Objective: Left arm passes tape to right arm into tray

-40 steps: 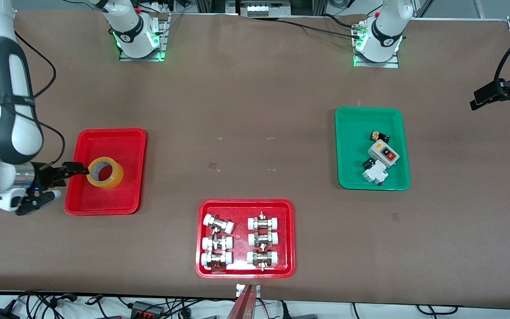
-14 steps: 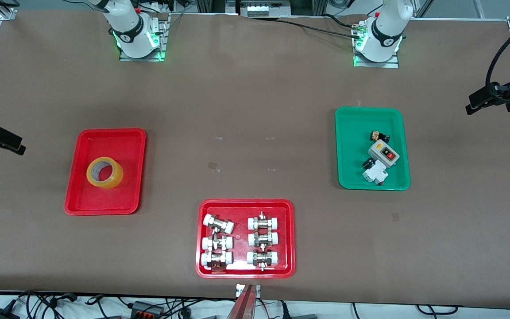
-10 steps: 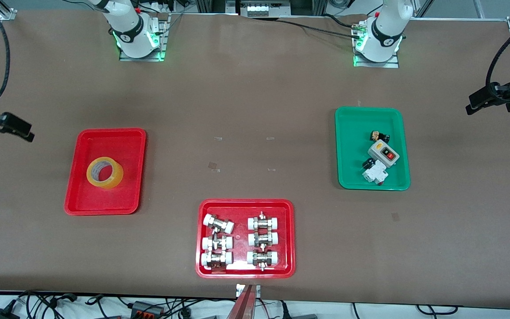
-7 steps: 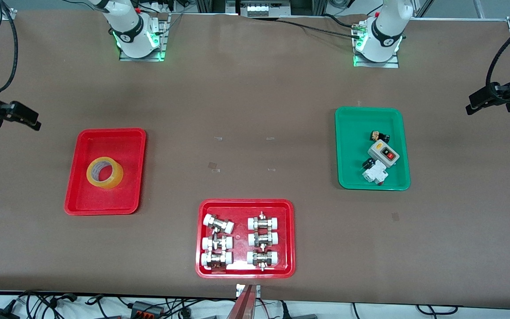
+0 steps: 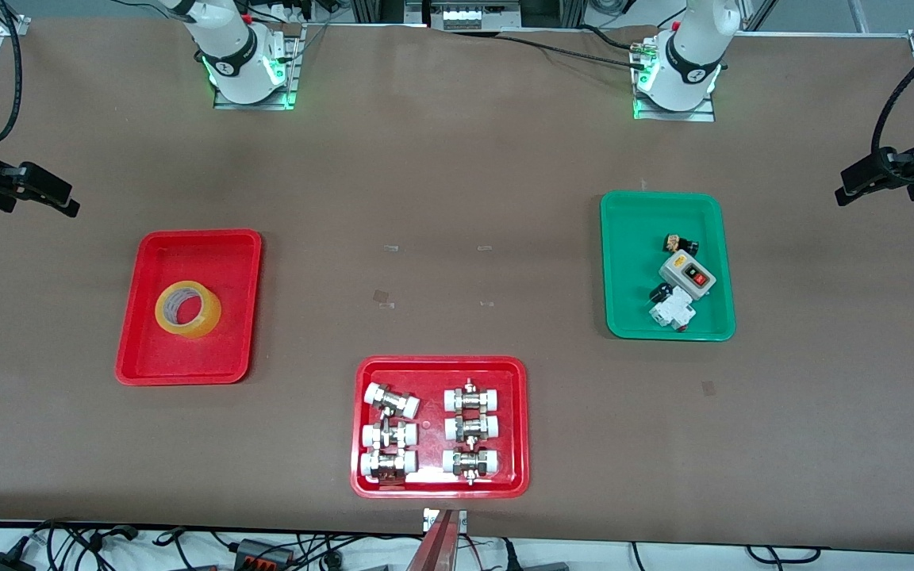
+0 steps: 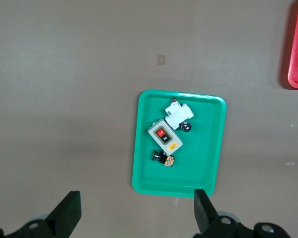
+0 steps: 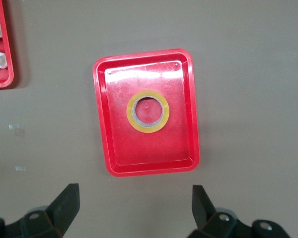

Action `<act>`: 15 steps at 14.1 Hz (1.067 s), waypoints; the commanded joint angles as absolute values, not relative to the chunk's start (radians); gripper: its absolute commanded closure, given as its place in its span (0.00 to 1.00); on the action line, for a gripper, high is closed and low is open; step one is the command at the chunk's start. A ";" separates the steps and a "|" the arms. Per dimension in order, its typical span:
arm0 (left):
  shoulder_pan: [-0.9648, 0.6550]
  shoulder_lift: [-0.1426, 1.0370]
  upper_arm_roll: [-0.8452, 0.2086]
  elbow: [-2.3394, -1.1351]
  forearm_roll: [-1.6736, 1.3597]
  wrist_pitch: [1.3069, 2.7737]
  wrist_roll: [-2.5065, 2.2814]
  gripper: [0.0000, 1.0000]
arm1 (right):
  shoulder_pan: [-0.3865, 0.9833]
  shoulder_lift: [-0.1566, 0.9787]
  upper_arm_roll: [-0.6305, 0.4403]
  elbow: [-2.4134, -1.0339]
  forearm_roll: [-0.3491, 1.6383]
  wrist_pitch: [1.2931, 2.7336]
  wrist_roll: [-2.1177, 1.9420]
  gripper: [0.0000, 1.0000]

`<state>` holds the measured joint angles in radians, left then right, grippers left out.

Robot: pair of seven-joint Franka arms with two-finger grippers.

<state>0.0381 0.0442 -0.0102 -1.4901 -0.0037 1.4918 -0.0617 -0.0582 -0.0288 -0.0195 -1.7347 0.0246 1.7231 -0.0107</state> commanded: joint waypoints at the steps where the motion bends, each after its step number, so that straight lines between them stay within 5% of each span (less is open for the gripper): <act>1: 0.038 0.055 -0.014 -1.462 0.002 1.486 -0.054 0.00 | -0.060 -0.054 -0.015 -1.755 0.035 1.720 -0.020 0.00; 15: 0.040 0.055 -0.014 -1.462 0.002 1.486 -0.054 0.00 | -0.055 -0.081 -0.014 -1.770 0.005 1.703 -0.025 0.00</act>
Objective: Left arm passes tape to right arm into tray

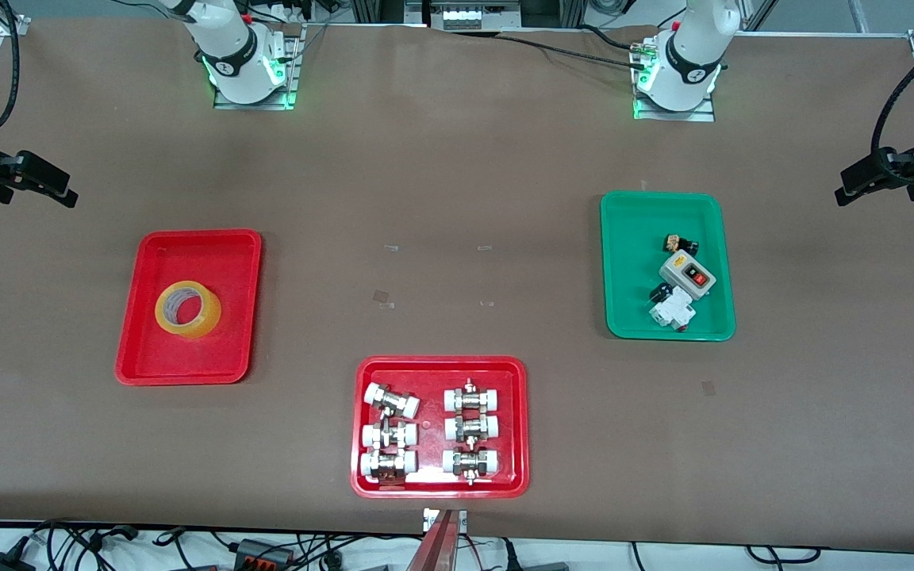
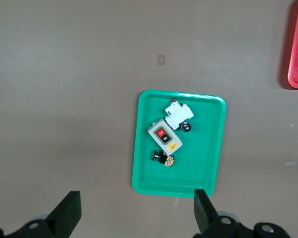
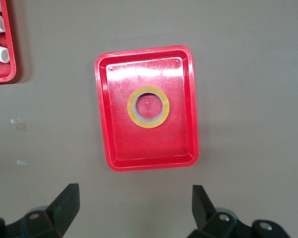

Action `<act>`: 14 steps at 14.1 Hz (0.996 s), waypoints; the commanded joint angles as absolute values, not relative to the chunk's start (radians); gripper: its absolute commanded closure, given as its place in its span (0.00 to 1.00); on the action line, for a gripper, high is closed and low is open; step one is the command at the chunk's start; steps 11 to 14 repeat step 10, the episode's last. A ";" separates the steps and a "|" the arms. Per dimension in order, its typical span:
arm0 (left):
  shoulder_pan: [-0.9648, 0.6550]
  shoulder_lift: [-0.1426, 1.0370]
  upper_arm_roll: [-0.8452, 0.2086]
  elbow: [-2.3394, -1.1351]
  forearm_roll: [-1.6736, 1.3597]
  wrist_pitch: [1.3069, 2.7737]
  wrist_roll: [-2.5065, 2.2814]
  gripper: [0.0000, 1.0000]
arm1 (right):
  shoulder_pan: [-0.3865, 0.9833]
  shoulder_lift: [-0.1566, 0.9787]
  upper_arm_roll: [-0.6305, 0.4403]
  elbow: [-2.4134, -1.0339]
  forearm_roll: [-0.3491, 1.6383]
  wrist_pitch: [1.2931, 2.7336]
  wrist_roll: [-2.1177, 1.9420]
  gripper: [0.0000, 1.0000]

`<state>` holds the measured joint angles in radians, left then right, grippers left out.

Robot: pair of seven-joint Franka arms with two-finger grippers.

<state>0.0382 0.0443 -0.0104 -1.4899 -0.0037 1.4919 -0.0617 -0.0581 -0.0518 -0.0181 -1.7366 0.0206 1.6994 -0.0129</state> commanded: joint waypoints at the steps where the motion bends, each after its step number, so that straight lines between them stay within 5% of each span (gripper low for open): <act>1: 0.040 0.055 -0.014 -1.462 0.002 1.486 -0.054 0.00 | -0.054 -0.081 -0.014 -1.770 0.005 1.704 -0.023 0.00; 14: 0.040 0.055 -0.014 -1.462 0.002 1.486 -0.054 0.00 | -0.054 -0.086 -0.011 -1.769 0.005 1.695 -0.023 0.00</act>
